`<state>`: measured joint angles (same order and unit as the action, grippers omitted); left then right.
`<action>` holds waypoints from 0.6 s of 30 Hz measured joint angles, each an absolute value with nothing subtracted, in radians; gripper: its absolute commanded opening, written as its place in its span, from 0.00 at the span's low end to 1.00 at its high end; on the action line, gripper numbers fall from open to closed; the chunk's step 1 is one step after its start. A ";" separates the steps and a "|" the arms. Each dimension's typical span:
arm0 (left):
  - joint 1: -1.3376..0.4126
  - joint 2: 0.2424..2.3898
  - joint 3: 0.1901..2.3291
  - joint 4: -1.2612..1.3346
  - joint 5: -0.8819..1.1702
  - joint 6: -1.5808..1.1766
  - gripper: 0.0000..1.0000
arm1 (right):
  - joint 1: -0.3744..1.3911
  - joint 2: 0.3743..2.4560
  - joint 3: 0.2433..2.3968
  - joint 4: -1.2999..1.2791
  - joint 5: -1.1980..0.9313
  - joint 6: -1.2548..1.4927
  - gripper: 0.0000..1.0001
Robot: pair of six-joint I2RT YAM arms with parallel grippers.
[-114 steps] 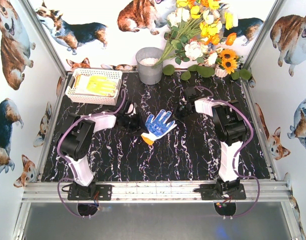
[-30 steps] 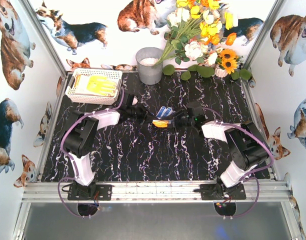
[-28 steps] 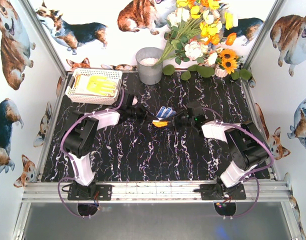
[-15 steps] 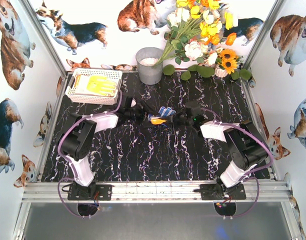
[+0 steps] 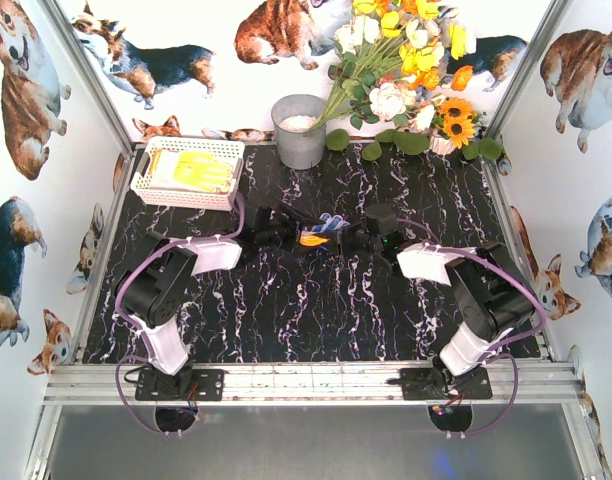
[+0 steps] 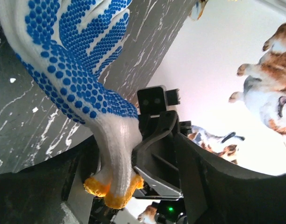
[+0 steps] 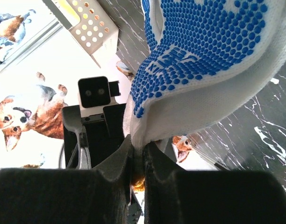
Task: Put the gloves into the storage basket
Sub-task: Pick up the glove from the center of the board.
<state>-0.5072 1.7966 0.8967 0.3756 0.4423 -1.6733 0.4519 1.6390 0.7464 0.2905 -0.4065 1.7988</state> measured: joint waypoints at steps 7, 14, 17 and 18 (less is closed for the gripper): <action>-0.533 1.779 0.897 0.360 0.313 -1.747 0.50 | 0.467 1.639 0.746 0.298 -0.386 1.814 0.00; -0.538 1.784 0.923 0.310 0.287 -1.750 0.54 | 0.471 1.639 0.746 0.298 -0.382 1.814 0.00; -0.541 1.784 0.939 0.271 0.276 -1.735 0.55 | 0.472 1.639 0.746 0.297 -0.379 1.814 0.00; -0.542 1.784 0.945 0.254 0.273 -1.728 0.55 | 0.472 1.639 0.747 0.296 -0.379 1.814 0.00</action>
